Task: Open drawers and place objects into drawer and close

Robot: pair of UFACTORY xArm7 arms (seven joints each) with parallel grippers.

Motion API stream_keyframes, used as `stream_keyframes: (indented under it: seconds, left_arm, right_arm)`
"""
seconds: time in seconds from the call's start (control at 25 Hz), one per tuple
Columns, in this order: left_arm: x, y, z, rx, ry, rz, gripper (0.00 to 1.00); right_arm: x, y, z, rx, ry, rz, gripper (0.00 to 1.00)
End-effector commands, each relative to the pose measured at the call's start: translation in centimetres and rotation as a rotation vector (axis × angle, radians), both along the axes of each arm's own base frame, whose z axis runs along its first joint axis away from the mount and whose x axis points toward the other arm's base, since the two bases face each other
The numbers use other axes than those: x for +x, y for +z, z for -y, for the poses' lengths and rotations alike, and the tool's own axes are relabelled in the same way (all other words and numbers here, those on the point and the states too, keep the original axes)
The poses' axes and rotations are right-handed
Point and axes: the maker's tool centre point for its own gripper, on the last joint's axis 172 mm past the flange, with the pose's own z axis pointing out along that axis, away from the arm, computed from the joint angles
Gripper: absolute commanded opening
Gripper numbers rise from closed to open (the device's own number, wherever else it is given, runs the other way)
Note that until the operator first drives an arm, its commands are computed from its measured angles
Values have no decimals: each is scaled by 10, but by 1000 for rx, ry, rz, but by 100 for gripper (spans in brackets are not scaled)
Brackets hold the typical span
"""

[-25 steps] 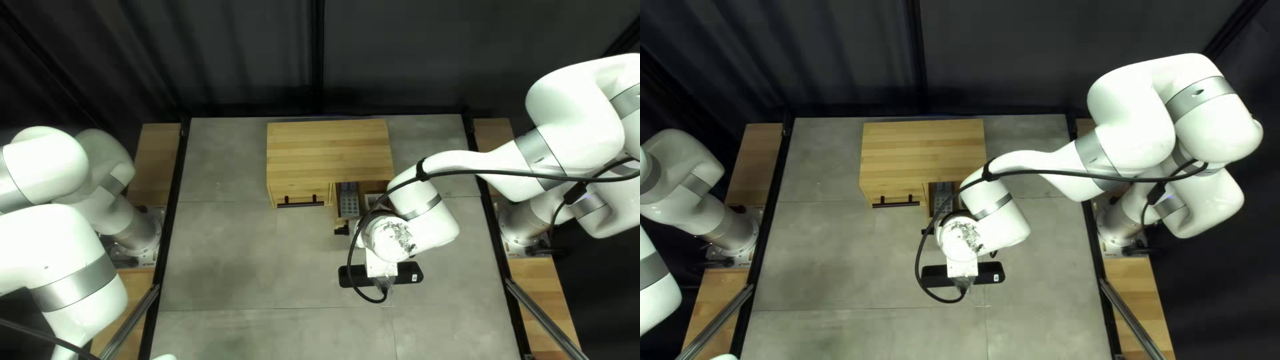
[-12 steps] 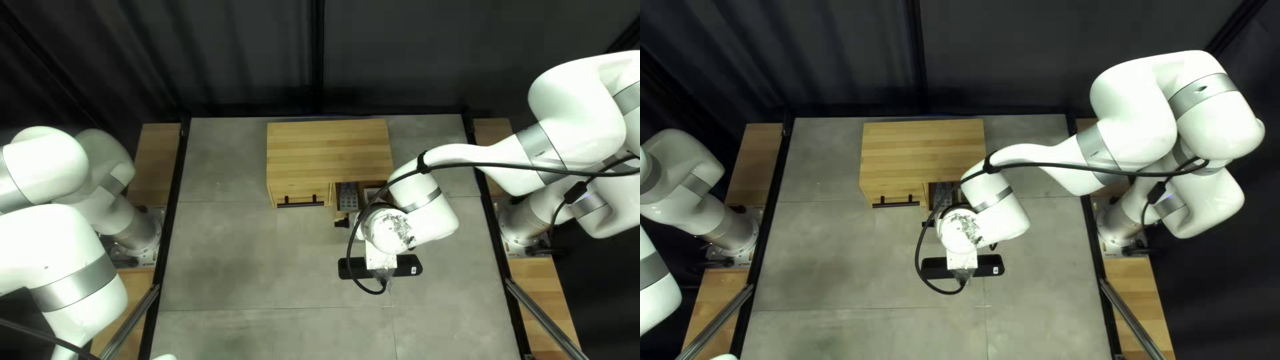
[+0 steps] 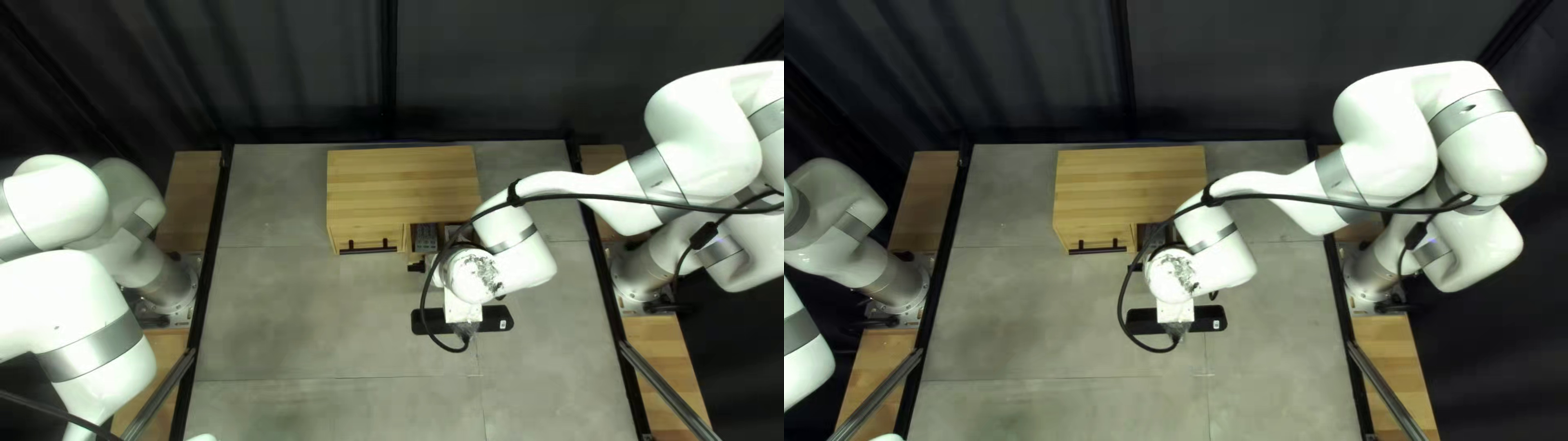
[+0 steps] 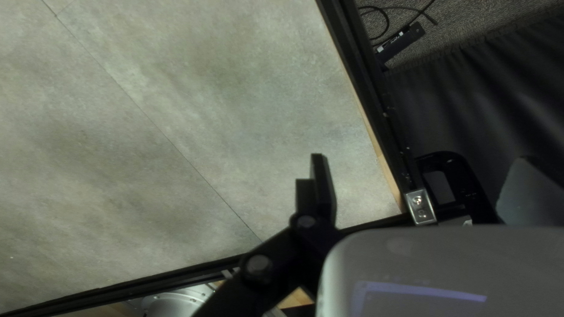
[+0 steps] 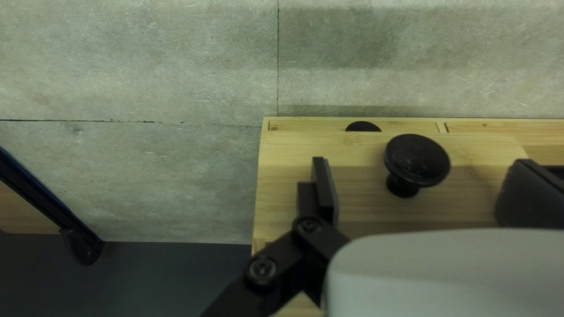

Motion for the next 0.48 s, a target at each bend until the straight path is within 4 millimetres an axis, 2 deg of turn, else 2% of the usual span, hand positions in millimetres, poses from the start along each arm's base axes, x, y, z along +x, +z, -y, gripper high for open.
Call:
stream_keyframes:
  seconds: [0.04, 0.48]
  left_arm:
    - [0, 0, 0, 0, 0, 0, 100]
    - [0, 0, 0, 0, 0, 0, 100]
  right_arm:
    - [-1, 1, 7, -2, -5, 1, 100]
    - [-2, 0, 25, -11, -16, 2, 100]
